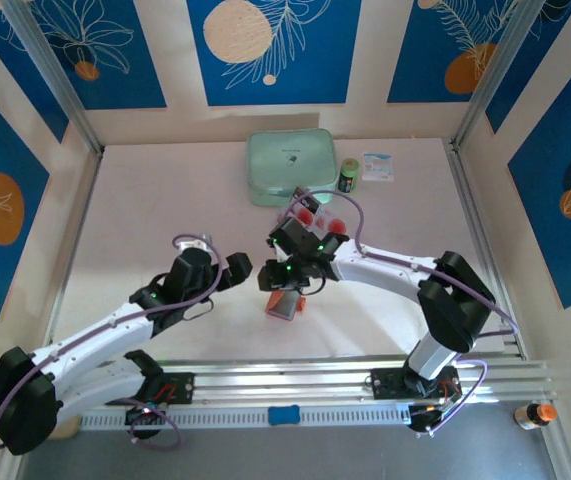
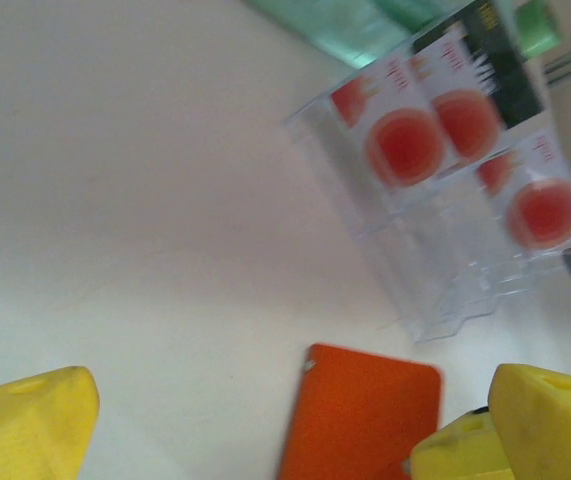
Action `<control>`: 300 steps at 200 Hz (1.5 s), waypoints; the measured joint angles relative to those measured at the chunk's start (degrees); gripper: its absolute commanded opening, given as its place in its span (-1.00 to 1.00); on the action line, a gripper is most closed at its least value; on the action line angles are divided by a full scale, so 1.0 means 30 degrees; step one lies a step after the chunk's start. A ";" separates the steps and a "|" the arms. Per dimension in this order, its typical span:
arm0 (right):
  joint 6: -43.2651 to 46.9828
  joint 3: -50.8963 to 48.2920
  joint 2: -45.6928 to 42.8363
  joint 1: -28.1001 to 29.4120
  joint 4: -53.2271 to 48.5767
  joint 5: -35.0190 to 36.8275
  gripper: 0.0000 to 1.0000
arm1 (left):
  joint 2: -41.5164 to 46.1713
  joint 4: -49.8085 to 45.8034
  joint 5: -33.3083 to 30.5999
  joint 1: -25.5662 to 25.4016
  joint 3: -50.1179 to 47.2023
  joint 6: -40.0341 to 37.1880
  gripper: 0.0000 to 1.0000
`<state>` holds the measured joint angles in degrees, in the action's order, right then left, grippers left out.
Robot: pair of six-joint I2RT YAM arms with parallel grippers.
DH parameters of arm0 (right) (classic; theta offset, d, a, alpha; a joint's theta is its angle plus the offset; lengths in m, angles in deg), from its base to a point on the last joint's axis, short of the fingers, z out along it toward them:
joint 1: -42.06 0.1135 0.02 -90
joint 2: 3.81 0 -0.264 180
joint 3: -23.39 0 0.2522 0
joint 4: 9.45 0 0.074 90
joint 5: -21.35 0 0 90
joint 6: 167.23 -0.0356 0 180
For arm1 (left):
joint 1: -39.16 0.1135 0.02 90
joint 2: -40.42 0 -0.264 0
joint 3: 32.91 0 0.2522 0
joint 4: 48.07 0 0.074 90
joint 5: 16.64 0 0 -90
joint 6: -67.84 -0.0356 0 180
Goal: Put the credit cards into the card holder
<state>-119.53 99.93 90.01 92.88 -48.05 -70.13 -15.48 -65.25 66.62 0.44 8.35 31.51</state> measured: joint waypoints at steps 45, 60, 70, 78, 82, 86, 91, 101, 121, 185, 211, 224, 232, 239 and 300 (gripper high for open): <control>0.0109 -0.1319 0.0226 0.0721 0.0211 0.0022 -0.59 | -0.0197 -0.0619 0.0022 0.0036 -0.0189 -0.0291 1.00; 0.0102 -0.2186 0.0117 0.0823 0.0211 0.0087 -0.60 | -0.0692 -0.0685 0.0087 0.0058 -0.0109 -0.0576 1.00; 0.0095 -0.2623 0.0095 0.0823 0.0197 0.0219 -0.61 | -0.1166 -0.0794 0.0168 0.0066 0.0058 -0.0721 0.99; 0.0095 -0.2892 0.0066 0.0823 0.0204 0.0313 -0.62 | -0.1581 -0.0889 0.0248 0.0073 0.0262 -0.0947 1.00; 0.0102 -0.3024 0.0044 0.0823 0.0233 0.0372 -0.63 | -0.1807 -0.0984 0.0277 0.0073 0.0401 -0.1042 1.00; 0.0095 -0.3126 0.0007 0.0823 0.0240 0.0423 -0.63 | -0.2055 -0.1035 0.0372 0.0080 0.0539 -0.1151 1.00; 0.0095 -0.3235 -0.0022 0.0823 0.0262 0.0459 -0.63 | -0.2317 -0.1093 0.0452 0.0080 0.0721 -0.1290 1.00; 0.0102 -0.3402 -0.0102 0.0823 0.0306 0.0590 -0.64 | -0.2892 -0.1217 0.0670 0.0080 0.1093 -0.1588 1.00; 0.0102 -0.3592 -0.0153 0.0823 0.0495 0.0794 -0.65 | -0.4073 -0.1464 0.1202 0.0087 0.1887 -0.2280 1.00; 0.0095 -0.4663 -0.0670 0.0583 0.1239 0.0969 -0.68 | -0.7329 -0.1880 0.2805 0.0007 0.3665 -0.3942 1.00; 0.0095 -0.5144 -0.1093 0.0306 0.1290 0.1005 -0.68 | -0.8000 -0.1880 0.3031 -0.0321 0.3803 -0.4073 1.00; 0.0095 -0.5340 -0.1260 0.0189 0.1304 0.1013 -0.68 | -0.8233 -0.1843 0.3060 -0.0525 0.3818 -0.4065 1.00; 0.0095 -0.5457 -0.1355 0.0124 0.1348 0.1005 -0.68 | -0.8386 -0.1814 0.3104 -0.0714 0.3825 -0.4065 1.00; 0.0102 -0.5544 -0.1435 0.0058 0.1348 0.1005 -0.68 | -0.8546 -0.1778 0.3111 -0.0896 0.3861 -0.4058 1.00; 0.0102 -0.6164 -0.2047 -0.0452 0.1399 0.0998 -0.69 | -1.0265 -0.1392 0.3104 -0.2171 0.5005 -0.4014 1.00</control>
<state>-119.23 81.44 83.86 91.53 -43.85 -67.13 -46.27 -69.42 75.93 -6.07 23.37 19.46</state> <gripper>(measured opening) 0.157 0.998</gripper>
